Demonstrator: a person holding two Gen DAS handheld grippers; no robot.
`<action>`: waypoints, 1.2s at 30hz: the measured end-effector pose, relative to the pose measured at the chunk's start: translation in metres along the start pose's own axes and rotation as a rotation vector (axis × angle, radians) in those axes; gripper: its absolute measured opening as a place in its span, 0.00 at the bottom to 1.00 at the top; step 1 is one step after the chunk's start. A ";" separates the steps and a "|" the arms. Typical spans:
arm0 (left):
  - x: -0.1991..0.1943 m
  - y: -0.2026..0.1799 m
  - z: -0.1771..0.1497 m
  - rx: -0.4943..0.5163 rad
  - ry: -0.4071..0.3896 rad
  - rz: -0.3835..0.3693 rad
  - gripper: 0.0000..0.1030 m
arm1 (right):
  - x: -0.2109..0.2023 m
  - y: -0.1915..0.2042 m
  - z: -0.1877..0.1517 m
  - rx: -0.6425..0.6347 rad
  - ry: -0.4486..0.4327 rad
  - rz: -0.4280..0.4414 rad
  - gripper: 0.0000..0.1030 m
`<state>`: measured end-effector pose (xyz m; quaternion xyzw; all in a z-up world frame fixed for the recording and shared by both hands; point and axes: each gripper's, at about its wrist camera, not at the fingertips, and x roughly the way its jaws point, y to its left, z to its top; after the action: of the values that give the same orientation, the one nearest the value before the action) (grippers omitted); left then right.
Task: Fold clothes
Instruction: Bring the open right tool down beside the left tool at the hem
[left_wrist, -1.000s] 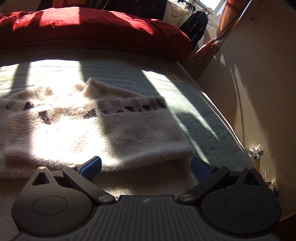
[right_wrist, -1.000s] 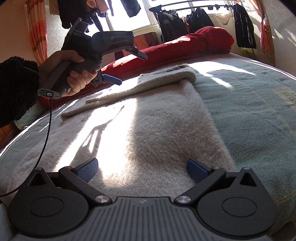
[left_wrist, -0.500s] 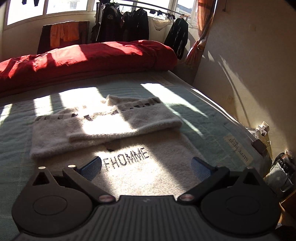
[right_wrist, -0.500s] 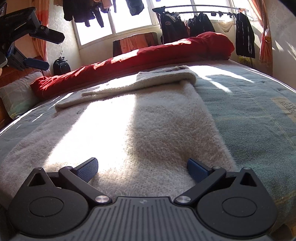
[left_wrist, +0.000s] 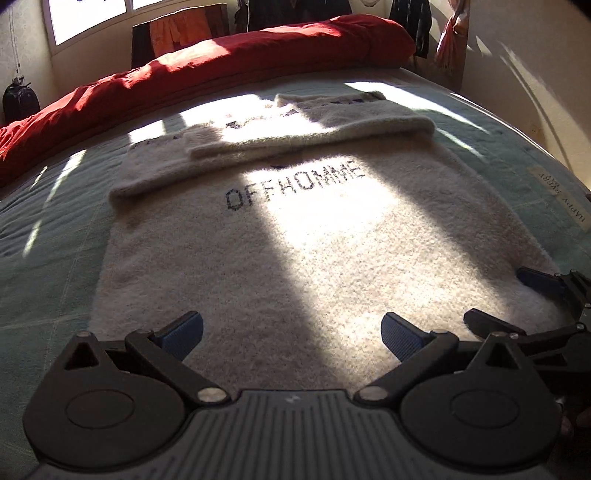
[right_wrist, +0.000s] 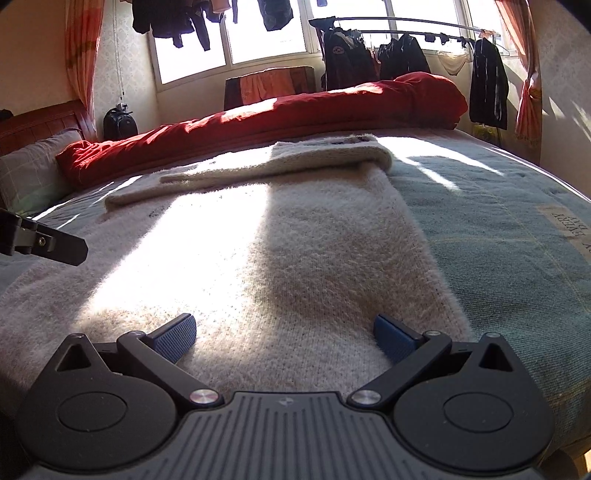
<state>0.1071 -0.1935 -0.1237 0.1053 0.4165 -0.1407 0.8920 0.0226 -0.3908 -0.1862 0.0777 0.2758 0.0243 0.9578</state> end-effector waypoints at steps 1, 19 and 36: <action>0.003 -0.002 -0.003 -0.005 0.010 0.007 0.99 | 0.000 0.000 0.000 -0.001 -0.001 0.000 1.00; 0.003 -0.003 -0.024 -0.099 0.044 -0.040 0.99 | 0.000 0.004 -0.003 -0.024 -0.010 -0.017 1.00; -0.008 -0.002 -0.043 -0.149 0.057 -0.078 0.99 | 0.000 0.005 -0.003 -0.034 -0.014 -0.027 1.00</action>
<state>0.0709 -0.1808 -0.1447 0.0263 0.4546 -0.1412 0.8790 0.0209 -0.3850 -0.1879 0.0579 0.2694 0.0153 0.9612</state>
